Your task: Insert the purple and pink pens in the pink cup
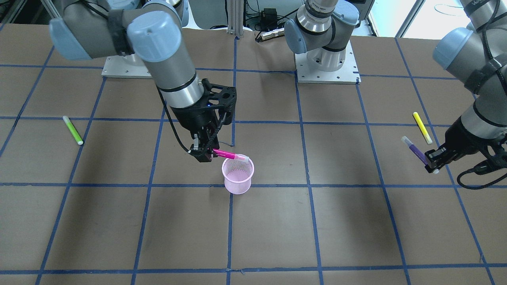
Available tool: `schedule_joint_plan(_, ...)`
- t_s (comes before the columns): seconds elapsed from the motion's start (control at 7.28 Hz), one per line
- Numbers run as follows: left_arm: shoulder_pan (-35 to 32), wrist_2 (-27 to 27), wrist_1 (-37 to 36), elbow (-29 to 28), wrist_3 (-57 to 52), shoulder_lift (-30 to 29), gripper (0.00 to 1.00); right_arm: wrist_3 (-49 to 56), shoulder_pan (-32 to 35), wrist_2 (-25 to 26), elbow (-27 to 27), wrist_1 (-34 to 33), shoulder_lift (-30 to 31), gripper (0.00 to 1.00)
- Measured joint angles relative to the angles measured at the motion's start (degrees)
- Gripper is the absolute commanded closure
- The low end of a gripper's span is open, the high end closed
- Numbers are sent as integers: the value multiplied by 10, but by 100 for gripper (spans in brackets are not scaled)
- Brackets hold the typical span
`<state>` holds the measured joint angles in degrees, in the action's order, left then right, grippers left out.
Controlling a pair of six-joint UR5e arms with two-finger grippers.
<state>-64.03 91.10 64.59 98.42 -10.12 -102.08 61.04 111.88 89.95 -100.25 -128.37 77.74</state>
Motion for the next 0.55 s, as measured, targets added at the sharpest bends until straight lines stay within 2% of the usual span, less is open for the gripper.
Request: schedule_joint_plan(0.55,2,0,0,0,-3,-3,100,38,63,186,0,-10,-39,94)
